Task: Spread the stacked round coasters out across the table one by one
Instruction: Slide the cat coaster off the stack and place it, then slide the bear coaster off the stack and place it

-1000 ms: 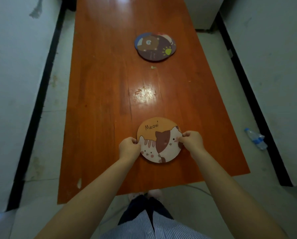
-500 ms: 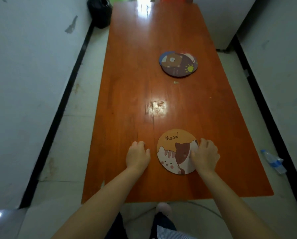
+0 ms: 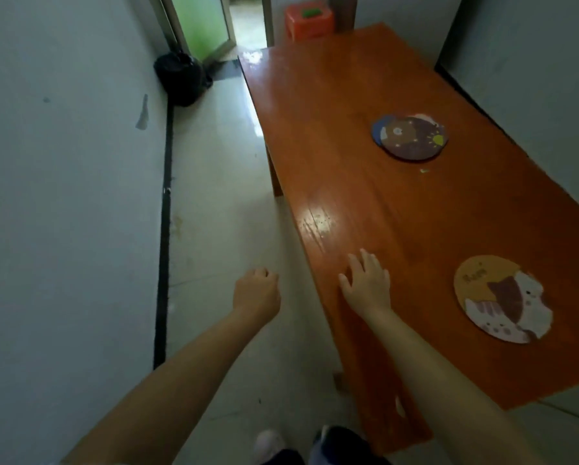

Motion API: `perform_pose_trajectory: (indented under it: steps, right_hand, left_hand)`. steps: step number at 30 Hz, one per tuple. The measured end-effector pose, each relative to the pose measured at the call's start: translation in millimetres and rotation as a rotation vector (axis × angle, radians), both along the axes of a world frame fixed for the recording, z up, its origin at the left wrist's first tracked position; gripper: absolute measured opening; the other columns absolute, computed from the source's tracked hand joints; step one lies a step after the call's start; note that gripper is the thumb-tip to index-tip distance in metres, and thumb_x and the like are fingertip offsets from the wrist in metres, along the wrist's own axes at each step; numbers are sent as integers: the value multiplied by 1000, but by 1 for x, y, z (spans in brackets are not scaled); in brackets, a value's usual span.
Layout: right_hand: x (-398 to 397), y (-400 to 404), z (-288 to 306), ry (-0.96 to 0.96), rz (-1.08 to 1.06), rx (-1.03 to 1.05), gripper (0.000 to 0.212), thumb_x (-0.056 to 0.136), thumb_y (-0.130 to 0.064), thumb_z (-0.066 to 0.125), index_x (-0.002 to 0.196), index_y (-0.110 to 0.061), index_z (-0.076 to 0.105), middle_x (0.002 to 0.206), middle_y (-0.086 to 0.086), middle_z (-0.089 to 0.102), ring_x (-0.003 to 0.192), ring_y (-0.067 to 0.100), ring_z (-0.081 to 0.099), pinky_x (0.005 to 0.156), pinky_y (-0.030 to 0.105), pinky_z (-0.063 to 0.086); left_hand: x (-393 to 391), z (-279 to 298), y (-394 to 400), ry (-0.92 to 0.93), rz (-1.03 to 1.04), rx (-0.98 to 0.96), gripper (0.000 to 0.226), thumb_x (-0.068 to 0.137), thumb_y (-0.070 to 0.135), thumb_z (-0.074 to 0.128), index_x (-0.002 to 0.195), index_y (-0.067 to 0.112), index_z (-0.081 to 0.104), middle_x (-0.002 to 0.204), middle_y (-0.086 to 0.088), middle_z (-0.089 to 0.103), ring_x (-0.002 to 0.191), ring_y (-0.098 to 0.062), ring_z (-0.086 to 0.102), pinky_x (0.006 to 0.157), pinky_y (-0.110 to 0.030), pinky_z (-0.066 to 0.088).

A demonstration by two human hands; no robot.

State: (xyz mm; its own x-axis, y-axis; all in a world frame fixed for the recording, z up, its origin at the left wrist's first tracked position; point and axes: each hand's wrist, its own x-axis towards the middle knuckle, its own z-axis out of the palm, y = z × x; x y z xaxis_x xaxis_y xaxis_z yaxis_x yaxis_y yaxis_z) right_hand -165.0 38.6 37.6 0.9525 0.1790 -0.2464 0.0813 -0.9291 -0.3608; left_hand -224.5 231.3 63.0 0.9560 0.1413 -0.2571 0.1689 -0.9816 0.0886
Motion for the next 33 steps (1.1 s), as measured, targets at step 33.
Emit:
perform_pose_trajectory:
  steps: [33]
  right_hand:
    - [349,43,11,-24,-727,-164,49,92,-20,55,136,-8,39,146,13,39,134,29,36,107,44,39]
  left_hand:
    - [487,-28,79,86,-809,-67,51,94,34,41,139,13,31,154,-9,23,143,-26,16,113,-43,29]
